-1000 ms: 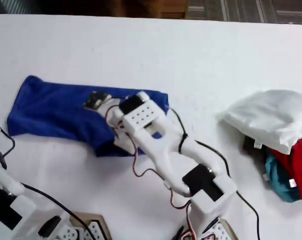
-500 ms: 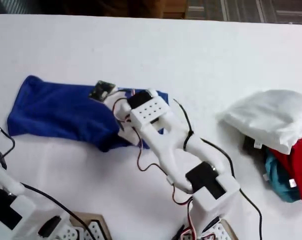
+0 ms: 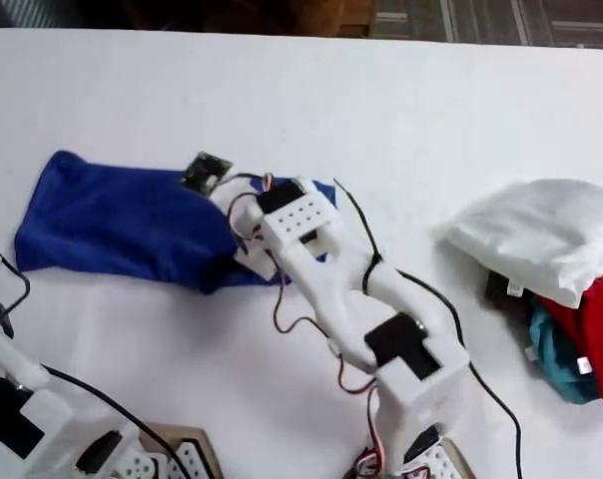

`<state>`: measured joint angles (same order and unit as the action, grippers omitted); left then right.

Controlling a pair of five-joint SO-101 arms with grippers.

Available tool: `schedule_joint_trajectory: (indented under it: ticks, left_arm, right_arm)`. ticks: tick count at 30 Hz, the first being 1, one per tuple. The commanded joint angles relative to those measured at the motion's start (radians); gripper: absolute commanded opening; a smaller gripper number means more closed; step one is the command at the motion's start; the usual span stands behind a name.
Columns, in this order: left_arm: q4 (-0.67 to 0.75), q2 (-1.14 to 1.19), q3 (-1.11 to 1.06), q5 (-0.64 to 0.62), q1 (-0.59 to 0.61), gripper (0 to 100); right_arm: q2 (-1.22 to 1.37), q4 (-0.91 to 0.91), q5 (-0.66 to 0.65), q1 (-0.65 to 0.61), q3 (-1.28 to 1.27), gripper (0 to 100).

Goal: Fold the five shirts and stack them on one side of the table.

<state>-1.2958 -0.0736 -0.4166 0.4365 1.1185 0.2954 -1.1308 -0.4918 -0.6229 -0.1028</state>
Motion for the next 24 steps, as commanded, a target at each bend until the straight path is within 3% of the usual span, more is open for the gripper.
schedule_joint_trajectory:
  ticks: [1,9,24]
  left_arm:
    - [0.008,-0.043,0.012,0.005,0.005,14]
    - [0.008,-0.043,0.012,0.008,0.005,14]
    - [0.008,-0.043,0.005,0.008,0.005,14]
  right_arm:
    - [0.042,0.027,-0.068,0.013,0.051,11.8]
    - [0.099,0.024,-0.094,0.039,0.219,33.6]
    - [0.091,-0.061,-0.089,0.125,0.333,34.5]
